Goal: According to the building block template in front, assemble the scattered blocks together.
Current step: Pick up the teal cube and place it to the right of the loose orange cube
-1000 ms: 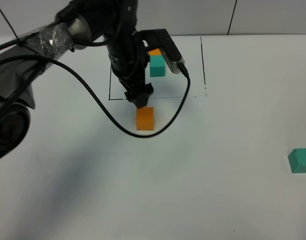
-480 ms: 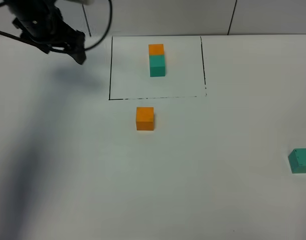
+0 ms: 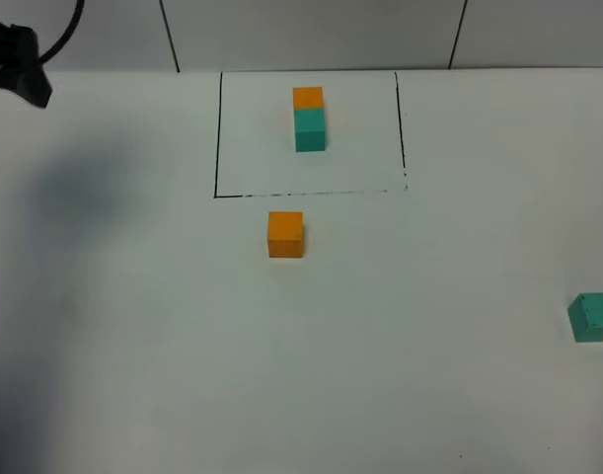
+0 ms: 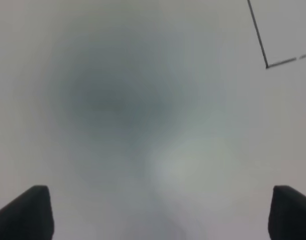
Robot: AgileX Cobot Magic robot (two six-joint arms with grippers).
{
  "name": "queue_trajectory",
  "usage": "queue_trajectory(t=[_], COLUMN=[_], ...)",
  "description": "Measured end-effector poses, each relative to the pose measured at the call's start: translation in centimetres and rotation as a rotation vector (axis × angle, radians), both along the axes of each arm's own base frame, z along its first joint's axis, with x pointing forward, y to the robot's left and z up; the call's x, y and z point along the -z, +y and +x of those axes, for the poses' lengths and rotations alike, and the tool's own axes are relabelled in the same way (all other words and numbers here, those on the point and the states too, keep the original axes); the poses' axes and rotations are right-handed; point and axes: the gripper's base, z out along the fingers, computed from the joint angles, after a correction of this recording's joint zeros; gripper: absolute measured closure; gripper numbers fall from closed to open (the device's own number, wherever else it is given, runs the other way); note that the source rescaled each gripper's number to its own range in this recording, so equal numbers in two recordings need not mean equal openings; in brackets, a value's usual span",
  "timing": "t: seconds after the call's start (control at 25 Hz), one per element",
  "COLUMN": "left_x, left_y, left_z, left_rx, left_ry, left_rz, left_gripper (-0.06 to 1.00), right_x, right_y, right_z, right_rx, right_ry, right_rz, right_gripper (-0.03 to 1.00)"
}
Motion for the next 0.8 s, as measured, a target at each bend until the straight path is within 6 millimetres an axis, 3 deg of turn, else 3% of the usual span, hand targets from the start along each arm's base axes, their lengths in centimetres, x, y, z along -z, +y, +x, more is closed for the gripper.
queue_trajectory(t=[0.48, 0.8], left_x=[-2.1, -1.8], left_y=[-0.3, -0.4], left_z=[-16.3, -24.3], left_rx=[-0.190, -0.210], left_ry=[-0.202, -0.349], left_rz=[-0.056, -0.091], left_gripper=[-0.02, -0.01], right_x=[0.0, 0.0], right_y=[0.1, 0.1], right_z=[0.0, 0.0], right_rx=[-0.005, -0.009], right_ry=[0.001, 0.001], right_rz=[0.008, 0.013], right_gripper=[0.30, 0.30])
